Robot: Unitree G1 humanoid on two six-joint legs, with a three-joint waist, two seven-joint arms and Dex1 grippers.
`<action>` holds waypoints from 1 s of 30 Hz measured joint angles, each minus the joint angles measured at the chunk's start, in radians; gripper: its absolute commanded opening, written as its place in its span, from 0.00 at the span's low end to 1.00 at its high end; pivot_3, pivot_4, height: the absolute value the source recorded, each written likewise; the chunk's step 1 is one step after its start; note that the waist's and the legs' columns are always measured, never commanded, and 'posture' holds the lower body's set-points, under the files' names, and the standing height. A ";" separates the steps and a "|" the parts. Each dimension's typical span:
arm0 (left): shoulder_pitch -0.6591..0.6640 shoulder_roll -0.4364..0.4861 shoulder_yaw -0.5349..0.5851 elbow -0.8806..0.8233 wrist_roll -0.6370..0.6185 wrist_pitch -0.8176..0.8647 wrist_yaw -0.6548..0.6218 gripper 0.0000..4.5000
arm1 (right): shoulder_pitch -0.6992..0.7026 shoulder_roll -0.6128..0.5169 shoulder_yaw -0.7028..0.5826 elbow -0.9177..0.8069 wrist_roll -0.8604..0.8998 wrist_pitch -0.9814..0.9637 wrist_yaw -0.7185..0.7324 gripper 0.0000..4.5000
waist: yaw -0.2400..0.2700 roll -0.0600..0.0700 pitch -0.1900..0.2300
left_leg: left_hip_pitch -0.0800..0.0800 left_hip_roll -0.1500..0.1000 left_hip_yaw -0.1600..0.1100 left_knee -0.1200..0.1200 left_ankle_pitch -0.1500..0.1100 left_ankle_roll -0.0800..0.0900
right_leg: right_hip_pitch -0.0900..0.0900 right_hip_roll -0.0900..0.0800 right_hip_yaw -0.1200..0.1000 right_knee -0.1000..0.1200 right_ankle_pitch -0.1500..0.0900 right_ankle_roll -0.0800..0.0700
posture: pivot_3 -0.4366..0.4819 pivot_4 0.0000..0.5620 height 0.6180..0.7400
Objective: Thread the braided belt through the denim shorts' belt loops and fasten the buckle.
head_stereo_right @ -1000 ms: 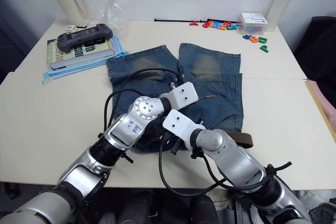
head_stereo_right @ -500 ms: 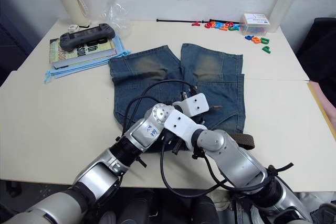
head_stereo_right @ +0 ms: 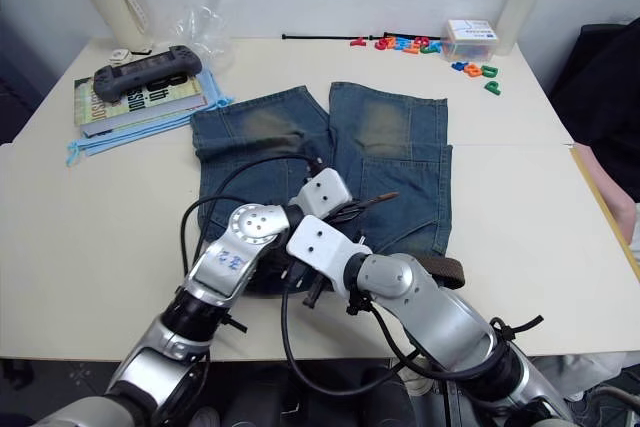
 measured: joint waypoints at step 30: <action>0.422 0.158 0.332 -0.266 -0.283 -0.201 0.027 0.00 | 0.168 -0.129 -0.515 0.015 0.185 -0.063 -0.013 0.01 | 0.003 0.001 0.001 | 0.000 -0.001 0.001 -0.003 -0.002 0.003 | 0.000 -0.001 0.002 -0.002 0.000 0.000 | 0.48 0.27 0.72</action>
